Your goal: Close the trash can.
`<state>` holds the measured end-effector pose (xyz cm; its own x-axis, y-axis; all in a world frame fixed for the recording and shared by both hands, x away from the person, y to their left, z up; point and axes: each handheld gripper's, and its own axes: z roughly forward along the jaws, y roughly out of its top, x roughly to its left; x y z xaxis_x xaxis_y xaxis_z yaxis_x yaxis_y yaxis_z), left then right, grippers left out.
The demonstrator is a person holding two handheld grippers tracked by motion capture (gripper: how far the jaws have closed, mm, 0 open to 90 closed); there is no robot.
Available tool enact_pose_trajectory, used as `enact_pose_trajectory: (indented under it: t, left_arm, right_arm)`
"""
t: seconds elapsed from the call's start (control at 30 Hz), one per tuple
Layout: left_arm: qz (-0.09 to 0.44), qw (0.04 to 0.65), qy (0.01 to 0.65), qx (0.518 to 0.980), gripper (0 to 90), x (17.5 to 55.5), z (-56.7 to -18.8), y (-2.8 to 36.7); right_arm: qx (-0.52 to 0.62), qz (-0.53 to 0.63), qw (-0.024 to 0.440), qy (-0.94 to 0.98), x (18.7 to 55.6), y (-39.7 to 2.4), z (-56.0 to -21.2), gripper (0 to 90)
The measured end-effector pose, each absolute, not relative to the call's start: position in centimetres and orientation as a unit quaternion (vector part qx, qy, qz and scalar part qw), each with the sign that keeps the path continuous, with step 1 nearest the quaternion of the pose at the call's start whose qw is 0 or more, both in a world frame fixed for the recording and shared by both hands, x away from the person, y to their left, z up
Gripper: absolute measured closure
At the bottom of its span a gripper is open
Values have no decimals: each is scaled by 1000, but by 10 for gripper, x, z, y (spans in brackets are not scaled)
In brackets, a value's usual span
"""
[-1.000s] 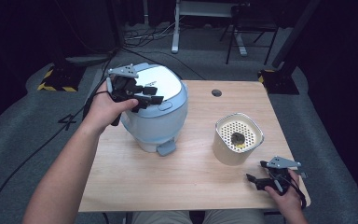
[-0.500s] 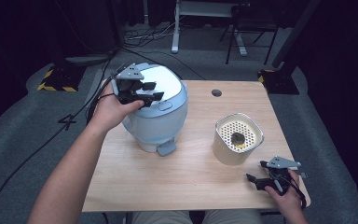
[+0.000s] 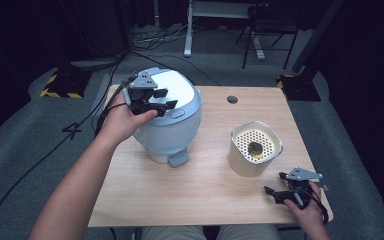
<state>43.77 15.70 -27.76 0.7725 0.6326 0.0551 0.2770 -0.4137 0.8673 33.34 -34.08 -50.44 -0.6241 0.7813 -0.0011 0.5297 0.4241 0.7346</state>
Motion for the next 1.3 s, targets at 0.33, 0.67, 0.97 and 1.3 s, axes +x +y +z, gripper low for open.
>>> enact_pose_trajectory:
  t: [0.33,0.67,0.97,1.3]
  left_arm:
    - [152,529,261,793,325,420,-263,167]
    - [150,554,217,790,299,366,-253,175]
    - [169,507,231,813,289,328,-280,180]
    - [165,500,263,809,286,310,-321,190]
  right_arm:
    - [397,361,174,826,333,-341,-504,142]
    - [396,361,174,826,334,-341,-504,143]
    - [396,361,174,826,334,-341,-504,143]
    - [396,361,174,826,334,-341,-504,142]
